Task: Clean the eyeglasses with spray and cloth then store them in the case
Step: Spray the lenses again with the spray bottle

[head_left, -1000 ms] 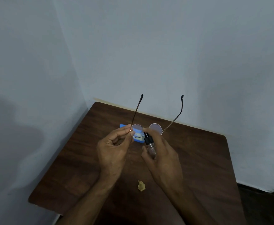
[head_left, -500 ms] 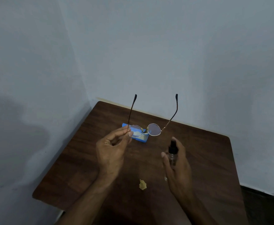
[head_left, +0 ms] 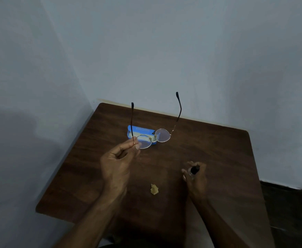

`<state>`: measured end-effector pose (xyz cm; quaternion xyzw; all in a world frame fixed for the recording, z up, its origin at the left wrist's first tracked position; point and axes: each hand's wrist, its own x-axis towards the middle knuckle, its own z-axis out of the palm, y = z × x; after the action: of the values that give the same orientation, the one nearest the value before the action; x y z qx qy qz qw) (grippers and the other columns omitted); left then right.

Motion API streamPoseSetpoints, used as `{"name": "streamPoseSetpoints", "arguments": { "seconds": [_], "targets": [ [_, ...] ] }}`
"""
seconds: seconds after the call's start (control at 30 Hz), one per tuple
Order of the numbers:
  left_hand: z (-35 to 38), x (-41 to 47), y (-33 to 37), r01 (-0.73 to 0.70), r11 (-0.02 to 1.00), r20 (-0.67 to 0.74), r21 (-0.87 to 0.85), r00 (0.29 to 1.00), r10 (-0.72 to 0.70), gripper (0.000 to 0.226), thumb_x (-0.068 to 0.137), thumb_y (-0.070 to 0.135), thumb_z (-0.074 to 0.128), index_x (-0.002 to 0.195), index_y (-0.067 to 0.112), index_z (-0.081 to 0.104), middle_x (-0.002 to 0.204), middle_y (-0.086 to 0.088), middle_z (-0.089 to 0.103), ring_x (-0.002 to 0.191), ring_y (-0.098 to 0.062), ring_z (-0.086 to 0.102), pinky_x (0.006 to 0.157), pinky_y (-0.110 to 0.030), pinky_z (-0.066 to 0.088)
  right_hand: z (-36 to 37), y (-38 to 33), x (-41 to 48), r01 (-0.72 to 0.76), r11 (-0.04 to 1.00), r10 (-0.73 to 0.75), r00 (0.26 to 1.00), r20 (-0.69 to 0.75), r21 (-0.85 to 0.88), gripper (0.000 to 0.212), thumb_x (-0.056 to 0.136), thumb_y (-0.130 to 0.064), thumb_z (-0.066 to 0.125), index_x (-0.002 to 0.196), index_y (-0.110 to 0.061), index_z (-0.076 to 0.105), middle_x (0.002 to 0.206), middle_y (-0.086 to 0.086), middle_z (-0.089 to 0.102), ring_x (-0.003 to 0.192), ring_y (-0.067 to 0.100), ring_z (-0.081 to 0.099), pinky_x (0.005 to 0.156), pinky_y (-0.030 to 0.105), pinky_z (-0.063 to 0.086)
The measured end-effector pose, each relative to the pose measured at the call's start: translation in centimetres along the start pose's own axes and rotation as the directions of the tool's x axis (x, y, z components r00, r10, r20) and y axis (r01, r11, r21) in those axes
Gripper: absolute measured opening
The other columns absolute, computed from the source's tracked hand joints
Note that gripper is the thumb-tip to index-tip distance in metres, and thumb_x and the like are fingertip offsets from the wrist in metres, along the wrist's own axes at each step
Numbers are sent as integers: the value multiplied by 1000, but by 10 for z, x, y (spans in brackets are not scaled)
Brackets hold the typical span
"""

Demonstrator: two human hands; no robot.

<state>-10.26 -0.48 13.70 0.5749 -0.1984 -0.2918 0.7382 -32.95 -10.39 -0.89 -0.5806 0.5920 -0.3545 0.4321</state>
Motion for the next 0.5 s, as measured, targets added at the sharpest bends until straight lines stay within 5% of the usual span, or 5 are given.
{"name": "streamPoseSetpoints", "arguments": {
  "seconds": [0.3, 0.4, 0.5],
  "targets": [
    [-3, -4, 0, -4, 999, 8, 51, 1000, 4, 26, 82, -1, 83, 101, 16, 84, 105, -1, 84, 105, -18, 79, 90, -27, 63, 2, 14, 2, 21, 998, -19, 1000, 25, -54, 45, 91, -13, 78, 113, -30, 42, 128, -2, 67, 108, 24, 70, 87, 58, 59],
    [-4, -1, -2, 6, 999, 21, 35, 1000, -6, 27, 83, -5, 81, 108, 5, 81, 108, -5, 83, 109, -20, 79, 87, -25, 63, 1, 17, 3, 10, 993, -7, 1000, 25, -120, 48, 87, -20, 82, 117, -35, 48, 117, -17, 65, 102, 1, 65, 88, 49, 59],
    [-4, 0, -4, 16, 1000, 32, 14, 999, -17, 29, 83, -7, 81, 110, 3, 80, 108, -6, 83, 108, -20, 79, 83, -22, 63, 1, 19, 2, -3, 987, 8, 1000, 30, -161, 64, 81, -23, 88, 131, -34, 48, 121, -12, 63, 107, 8, 64, 88, 32, 52]
  ]
}}
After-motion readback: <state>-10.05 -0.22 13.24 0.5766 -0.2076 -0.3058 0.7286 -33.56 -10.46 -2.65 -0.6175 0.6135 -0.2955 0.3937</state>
